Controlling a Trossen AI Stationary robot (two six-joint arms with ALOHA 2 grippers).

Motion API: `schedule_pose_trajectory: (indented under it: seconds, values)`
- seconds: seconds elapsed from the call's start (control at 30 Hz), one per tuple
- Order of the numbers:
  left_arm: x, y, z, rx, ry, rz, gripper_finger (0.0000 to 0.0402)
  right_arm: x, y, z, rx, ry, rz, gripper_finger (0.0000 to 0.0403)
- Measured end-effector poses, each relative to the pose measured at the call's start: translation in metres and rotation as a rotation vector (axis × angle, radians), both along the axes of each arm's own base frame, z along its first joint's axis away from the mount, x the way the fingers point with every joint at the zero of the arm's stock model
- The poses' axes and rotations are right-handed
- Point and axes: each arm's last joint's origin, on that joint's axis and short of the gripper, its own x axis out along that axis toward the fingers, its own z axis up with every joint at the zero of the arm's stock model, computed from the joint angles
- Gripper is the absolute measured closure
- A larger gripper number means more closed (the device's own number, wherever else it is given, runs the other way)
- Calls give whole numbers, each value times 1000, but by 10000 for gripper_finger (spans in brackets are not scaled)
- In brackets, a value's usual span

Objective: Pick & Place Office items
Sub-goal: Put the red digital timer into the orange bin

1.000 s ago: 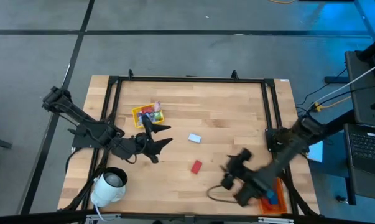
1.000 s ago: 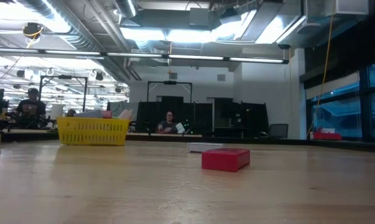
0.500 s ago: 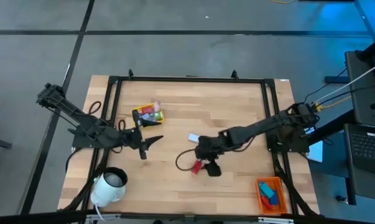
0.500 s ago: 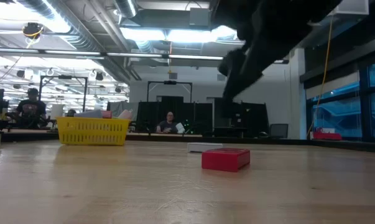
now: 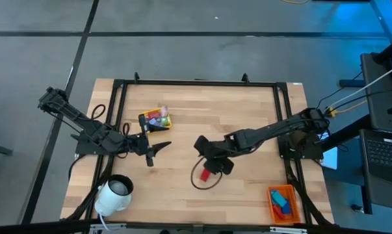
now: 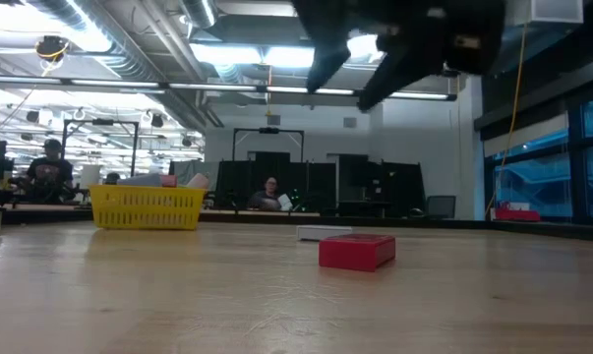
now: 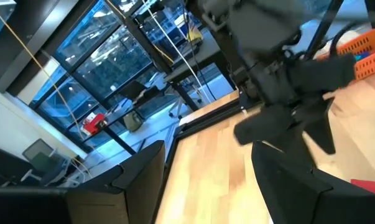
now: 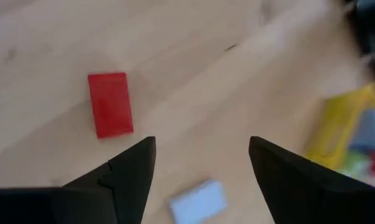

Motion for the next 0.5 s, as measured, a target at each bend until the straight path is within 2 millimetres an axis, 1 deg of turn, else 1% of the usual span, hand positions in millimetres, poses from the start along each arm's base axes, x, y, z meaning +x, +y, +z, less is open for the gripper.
schedule_pose_trajectory:
  seconds: [0.07,0.1,0.17,0.27,0.33,0.4,0.5]
  values:
    - [0,0,0,-7,-1,-2,164,3,-2,-11,64,34,-59,139]
    - [0,-1,0,-8,-2,-5,164,4,-1,-19,86,66,-85,139]
    - [-1,-3,0,-11,-2,-16,164,10,6,-37,109,94,-86,139]
    - [-3,-7,0,-12,0,-40,164,14,26,-65,48,132,-3,139]
    - [-5,-11,-2,-7,9,-54,164,16,36,-77,-30,137,14,139]
    - [-7,-14,-1,-10,5,-70,164,18,45,-82,-83,123,2,139]
    - [-9,-19,-1,-10,4,-90,164,17,53,-81,-58,126,6,139]
